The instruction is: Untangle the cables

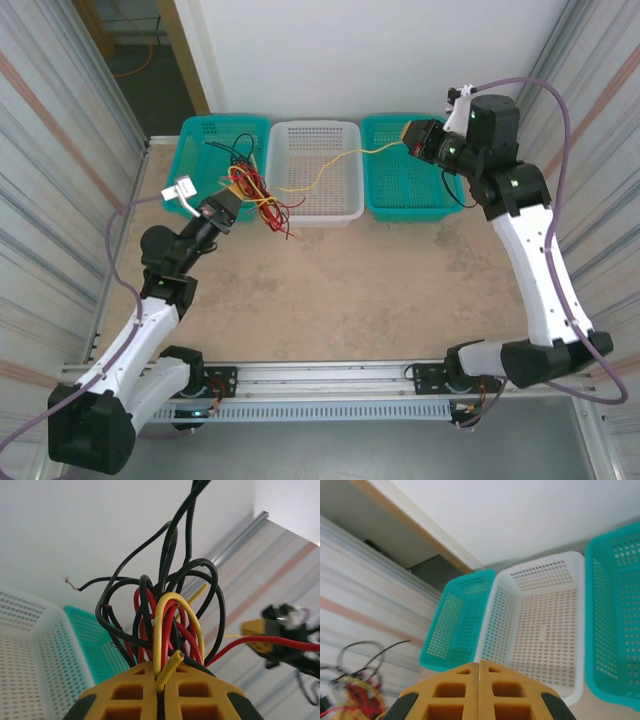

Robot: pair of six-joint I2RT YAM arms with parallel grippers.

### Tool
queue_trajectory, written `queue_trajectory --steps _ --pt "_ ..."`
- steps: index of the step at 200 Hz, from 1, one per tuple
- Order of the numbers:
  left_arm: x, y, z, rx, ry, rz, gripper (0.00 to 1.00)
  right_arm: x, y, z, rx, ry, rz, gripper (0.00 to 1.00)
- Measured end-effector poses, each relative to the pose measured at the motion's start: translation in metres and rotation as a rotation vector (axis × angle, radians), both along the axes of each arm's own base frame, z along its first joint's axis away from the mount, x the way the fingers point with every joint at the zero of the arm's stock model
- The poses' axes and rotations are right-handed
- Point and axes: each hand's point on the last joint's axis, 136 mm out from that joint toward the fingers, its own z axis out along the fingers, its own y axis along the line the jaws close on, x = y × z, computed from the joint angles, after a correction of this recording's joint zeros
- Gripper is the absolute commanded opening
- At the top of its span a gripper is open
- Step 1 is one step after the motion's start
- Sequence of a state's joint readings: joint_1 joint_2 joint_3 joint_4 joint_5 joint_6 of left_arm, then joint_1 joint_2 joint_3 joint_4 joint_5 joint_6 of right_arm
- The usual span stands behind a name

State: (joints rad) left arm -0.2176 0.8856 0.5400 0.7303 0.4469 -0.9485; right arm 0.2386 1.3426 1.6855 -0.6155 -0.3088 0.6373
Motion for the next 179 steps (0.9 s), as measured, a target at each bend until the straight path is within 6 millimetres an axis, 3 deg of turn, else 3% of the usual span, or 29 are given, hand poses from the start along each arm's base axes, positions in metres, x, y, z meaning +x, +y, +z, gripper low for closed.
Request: queue_trajectory --steps 45,86,103,132,156,179 --pt "-0.010 -0.014 0.046 -0.135 -0.044 -0.155 0.00 0.041 -0.009 -0.048 0.014 0.125 -0.034 0.00" --pt "-0.024 -0.027 0.099 -0.278 -0.130 -0.257 0.00 0.044 0.017 -0.114 0.023 0.245 0.008 0.00" --pt "-0.022 -0.028 0.118 -0.373 -0.166 -0.286 0.00 0.032 0.043 -0.149 -0.001 0.304 0.050 0.00" --pt "-0.007 -0.034 0.132 -0.493 -0.153 -0.303 0.00 0.002 0.088 -0.198 -0.057 0.381 0.127 0.00" --pt "-0.007 -0.040 0.146 -0.543 -0.172 -0.319 0.00 -0.026 0.126 -0.225 -0.113 0.393 0.193 0.00" --pt "-0.006 -0.034 0.153 -0.568 -0.207 -0.268 0.00 -0.069 0.177 -0.240 -0.143 0.372 0.309 0.00"
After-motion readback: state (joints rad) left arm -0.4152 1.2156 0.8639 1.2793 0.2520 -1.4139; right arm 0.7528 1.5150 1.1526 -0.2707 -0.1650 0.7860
